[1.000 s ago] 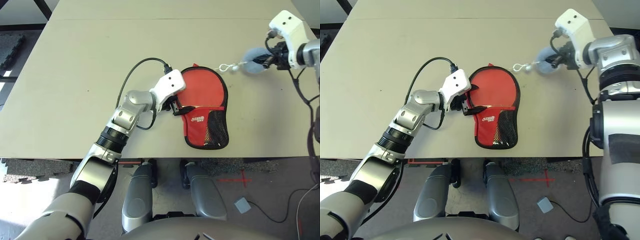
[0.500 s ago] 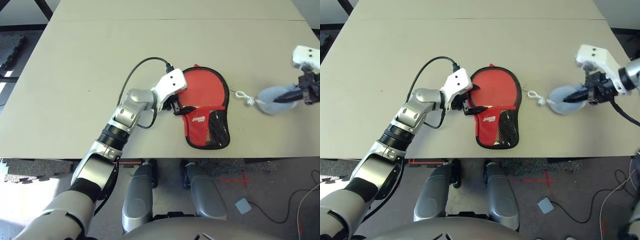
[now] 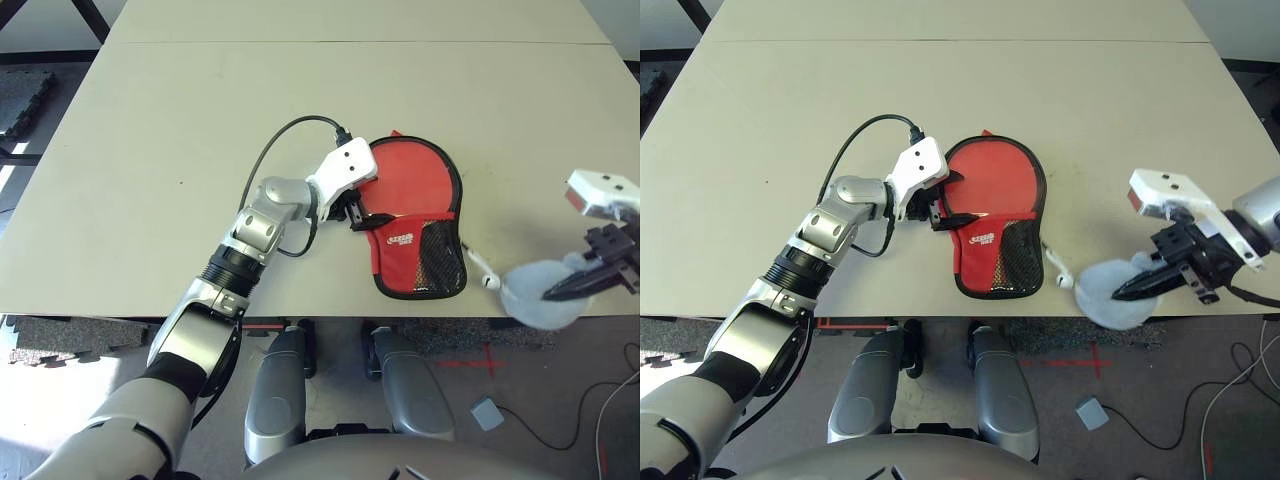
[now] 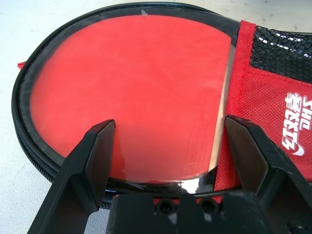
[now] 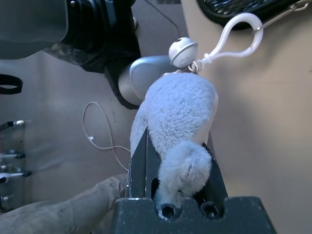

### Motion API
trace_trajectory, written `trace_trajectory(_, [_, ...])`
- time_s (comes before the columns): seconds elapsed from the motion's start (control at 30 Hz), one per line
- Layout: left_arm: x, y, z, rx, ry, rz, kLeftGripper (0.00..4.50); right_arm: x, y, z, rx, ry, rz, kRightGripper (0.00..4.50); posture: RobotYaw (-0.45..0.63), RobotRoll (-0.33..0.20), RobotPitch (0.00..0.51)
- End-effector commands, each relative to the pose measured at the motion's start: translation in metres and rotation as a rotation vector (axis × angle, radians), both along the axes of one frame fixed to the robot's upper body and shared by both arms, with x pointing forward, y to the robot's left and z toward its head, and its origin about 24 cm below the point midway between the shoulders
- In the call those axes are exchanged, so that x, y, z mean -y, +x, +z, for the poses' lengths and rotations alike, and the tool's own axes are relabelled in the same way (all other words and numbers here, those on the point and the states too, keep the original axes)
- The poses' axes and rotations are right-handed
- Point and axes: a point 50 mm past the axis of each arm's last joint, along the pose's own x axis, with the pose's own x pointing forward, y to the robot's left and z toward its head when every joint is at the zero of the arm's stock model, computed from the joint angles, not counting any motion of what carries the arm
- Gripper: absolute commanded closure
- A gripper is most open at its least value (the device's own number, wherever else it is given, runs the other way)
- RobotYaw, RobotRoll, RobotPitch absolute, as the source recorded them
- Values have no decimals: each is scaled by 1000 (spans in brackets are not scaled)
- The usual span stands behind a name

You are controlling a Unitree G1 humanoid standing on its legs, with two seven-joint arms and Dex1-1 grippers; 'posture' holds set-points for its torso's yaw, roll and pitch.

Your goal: Store the ping-pong paddle in its case and zip it.

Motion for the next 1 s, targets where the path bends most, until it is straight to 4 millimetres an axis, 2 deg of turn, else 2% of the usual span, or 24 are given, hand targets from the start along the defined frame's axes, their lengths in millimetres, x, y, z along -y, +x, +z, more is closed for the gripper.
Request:
trace_trajectory(0.03, [-2, -4, -32, -98, 90, 28, 0, 2, 13, 2, 65, -6, -64, 4034, -137, 0, 262])
trace_trajectory(0.07, [-2, -4, -32, -96, 86, 30, 0, 3, 17, 2, 87, -7, -94, 3623, -137, 0, 262])
trace_trajectory(0.1, [-3, -3, -28, -87, 68, 30, 0, 6, 25, 6, 120, 2, -139, 3400, -134, 0, 258])
trace_trajectory(0.23, [-10, -3, -3, -65, -71, 37, 0, 19, 50, 30, 193, 110, -300, 1788, -117, 0, 250])
trace_trajectory(0.37, [-29, -4, 28, -48, -230, 81, 0, 25, 70, 46, 284, 281, -429, 264, -99, 0, 245])
trace_trajectory(0.4, [-34, -4, 34, -45, -266, 103, 0, 26, 75, 48, 310, 318, -462, 20, -94, 0, 244])
trace_trajectory(0.47, [-45, -3, 45, -33, -338, 159, 0, 27, 87, 51, 401, 380, -528, 20, -88, 0, 243])
trace_trajectory(0.6, [-84, 4, 56, 15, -495, 396, 0, 36, 112, 46, 580, 458, -767, 20, -53, 0, 237])
trace_trajectory(0.8, [-142, 10, 49, 157, -601, 792, 0, 53, 132, 32, 855, 448, -1081, 20, -26, 0, 243])
trace_trajectory(0.9, [-172, 10, 40, 223, -619, 1008, 0, 62, 135, 18, 906, 407, -1232, 20, -15, 0, 253])
trace_trajectory(1.0, [-191, 8, 33, 282, -641, 1142, 0, 74, 132, 5, 987, 351, -1369, 20, -12, 0, 266])
